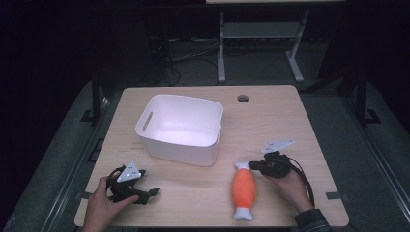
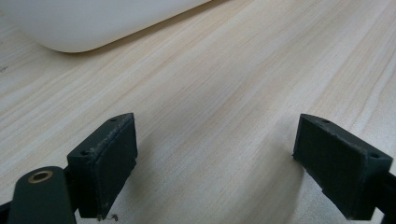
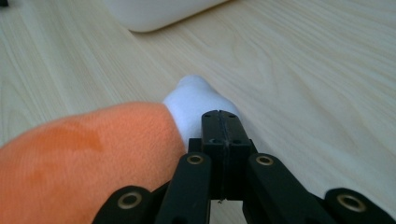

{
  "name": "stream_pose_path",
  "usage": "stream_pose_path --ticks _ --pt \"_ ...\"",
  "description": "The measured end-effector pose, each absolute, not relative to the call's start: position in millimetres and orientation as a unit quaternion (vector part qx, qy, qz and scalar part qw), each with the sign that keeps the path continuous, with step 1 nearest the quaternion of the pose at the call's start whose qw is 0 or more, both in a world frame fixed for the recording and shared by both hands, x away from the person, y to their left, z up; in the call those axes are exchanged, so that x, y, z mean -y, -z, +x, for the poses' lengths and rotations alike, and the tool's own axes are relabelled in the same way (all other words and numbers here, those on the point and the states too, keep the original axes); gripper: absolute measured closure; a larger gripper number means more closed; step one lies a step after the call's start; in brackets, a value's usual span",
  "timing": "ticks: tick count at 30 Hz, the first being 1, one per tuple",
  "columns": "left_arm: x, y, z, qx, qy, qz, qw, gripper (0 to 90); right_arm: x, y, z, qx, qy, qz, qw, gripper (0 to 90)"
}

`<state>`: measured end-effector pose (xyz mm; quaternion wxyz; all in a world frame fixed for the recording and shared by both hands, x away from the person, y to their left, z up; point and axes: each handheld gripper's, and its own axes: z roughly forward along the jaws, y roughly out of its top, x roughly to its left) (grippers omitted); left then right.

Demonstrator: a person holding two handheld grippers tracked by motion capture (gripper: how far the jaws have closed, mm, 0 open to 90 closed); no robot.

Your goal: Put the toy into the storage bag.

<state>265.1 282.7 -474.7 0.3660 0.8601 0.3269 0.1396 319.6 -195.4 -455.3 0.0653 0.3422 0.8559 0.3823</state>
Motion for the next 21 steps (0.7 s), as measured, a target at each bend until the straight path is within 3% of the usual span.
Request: stream_pose_path --ticks 21 --pt "-282.7 474.7 265.1 -0.327 -0.14 0.86 0.366 12.7 156.4 451.2 335.5 -0.866 -0.393 0.306 0.041 89.5"
